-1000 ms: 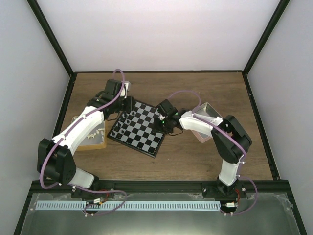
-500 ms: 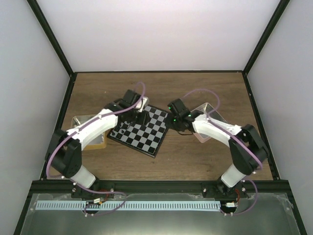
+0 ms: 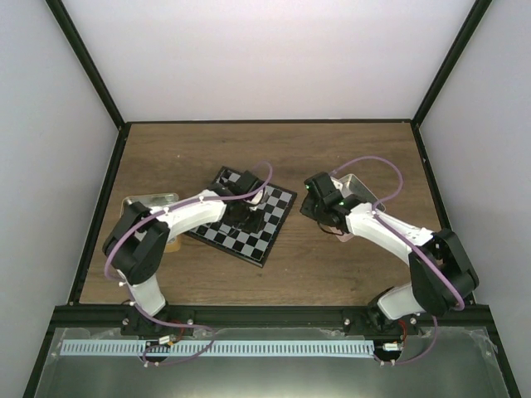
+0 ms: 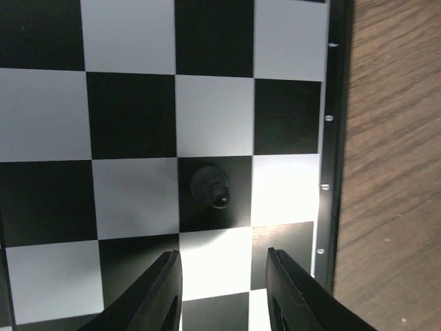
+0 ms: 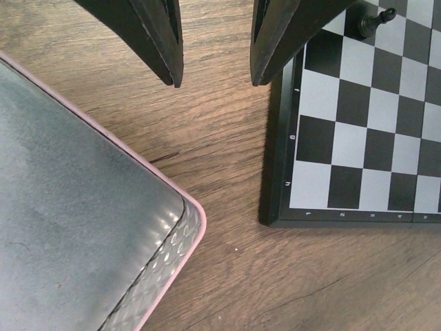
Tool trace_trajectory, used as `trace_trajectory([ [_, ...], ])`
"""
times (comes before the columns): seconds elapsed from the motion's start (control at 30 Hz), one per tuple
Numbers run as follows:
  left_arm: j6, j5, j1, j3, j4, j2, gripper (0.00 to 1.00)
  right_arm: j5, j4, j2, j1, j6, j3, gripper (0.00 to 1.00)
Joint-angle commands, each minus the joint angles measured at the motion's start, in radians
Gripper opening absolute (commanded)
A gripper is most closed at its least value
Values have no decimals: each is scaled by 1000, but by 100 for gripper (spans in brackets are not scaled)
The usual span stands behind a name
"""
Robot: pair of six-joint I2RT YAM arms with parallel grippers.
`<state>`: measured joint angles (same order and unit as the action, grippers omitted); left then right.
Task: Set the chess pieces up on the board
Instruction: Pick up the chess piece from the chessboard.
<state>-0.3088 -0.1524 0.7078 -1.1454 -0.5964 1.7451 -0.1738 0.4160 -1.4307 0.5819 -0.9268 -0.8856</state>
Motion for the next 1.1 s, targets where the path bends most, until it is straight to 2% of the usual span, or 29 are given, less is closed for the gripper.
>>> trace_trajectory([
  [0.0,-46,37,4,-31,14,25,35,-44,-8,14,-4,-18,5,28],
  [0.37,-57,26,8,-62,50,73,37,-43,-16,13,-5,-13,7,28],
  [0.53,-70,54,11,-96,31,94,30,-42,-20,21,-5,-16,14,27],
  [0.87,-70,90,14,-108,19,114,22,-42,-20,23,-5,-17,14,26],
  [1.07,-69,89,15,-109,19,126,21,-46,-17,28,-5,-18,18,26],
])
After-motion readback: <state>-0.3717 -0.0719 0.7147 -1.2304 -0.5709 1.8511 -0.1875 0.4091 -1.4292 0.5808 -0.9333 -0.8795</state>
